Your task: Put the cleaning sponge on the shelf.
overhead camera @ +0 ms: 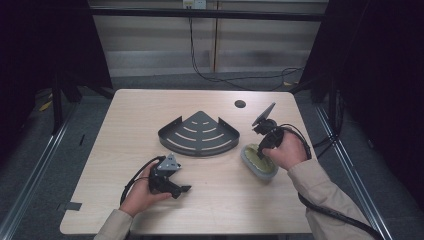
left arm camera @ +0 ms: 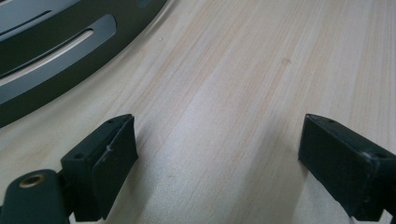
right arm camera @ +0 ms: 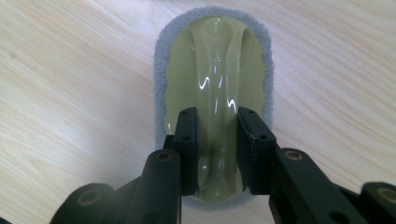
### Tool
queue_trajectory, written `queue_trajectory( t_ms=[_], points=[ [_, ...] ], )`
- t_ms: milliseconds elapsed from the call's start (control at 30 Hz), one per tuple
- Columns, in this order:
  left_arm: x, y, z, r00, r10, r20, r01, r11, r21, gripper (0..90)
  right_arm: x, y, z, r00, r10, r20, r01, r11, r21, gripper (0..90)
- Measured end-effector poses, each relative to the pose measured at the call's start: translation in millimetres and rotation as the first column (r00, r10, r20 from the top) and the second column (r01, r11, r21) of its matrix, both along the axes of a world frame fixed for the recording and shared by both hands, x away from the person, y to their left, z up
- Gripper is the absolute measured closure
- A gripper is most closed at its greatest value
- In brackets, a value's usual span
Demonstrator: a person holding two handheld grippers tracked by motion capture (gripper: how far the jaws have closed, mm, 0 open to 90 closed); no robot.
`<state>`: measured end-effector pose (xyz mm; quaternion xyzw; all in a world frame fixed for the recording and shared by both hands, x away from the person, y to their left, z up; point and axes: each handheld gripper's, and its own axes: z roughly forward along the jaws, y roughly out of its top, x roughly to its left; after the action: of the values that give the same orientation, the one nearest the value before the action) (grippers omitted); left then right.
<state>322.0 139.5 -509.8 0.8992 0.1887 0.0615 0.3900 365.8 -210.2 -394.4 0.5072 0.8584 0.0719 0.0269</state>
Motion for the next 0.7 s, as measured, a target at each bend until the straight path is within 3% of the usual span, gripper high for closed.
queue_trajectory(
  t_ms=[700],
  points=[
    [0.1,0.1,0.3,1.0,-0.003,-0.002,0.003,1.0,0.003,11.1,16.9,5.0,30.0,0.9987,0.05,0.011,-0.05,0.999,0.017,71.6]
  ],
)
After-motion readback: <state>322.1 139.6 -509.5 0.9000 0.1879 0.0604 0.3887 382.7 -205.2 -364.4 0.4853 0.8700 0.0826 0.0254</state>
